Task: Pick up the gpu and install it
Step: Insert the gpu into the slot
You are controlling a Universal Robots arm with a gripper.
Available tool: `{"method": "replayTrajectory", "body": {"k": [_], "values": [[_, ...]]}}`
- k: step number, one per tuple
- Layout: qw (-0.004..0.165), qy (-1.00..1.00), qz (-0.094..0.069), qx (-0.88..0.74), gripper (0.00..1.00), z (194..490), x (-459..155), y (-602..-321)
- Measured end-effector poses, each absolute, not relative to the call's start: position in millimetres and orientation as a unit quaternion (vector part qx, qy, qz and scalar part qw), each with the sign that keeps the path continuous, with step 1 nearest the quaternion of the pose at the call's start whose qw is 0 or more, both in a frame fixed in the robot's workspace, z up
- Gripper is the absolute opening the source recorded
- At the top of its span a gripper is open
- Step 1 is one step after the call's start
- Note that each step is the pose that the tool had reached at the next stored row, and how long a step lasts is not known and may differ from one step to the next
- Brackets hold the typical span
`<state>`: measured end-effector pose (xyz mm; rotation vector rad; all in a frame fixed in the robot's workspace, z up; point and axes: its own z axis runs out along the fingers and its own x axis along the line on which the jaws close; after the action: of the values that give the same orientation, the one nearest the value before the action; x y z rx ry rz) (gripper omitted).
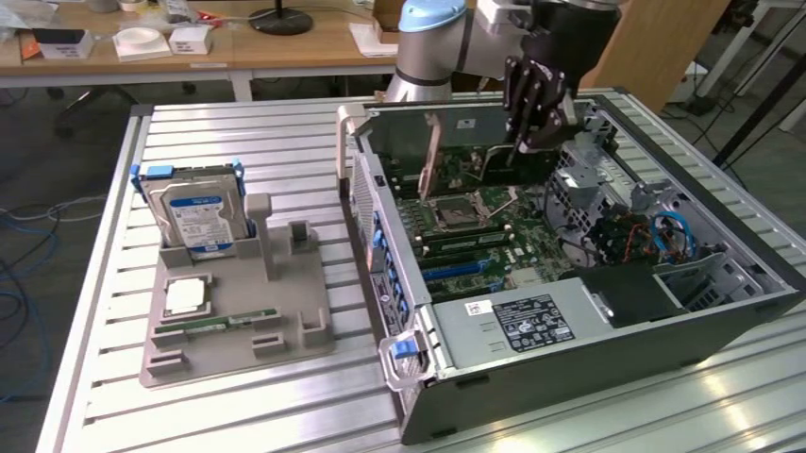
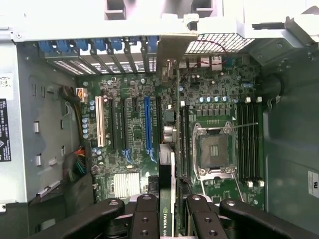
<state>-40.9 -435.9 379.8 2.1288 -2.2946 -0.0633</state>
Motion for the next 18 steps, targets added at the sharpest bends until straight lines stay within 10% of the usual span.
{"method": "replayTrajectory", "body": {"k": [18], "values": [[0.005, -0.733, -0.02, 0.68, 0.26, 365.0, -40.9, -435.9]]}}
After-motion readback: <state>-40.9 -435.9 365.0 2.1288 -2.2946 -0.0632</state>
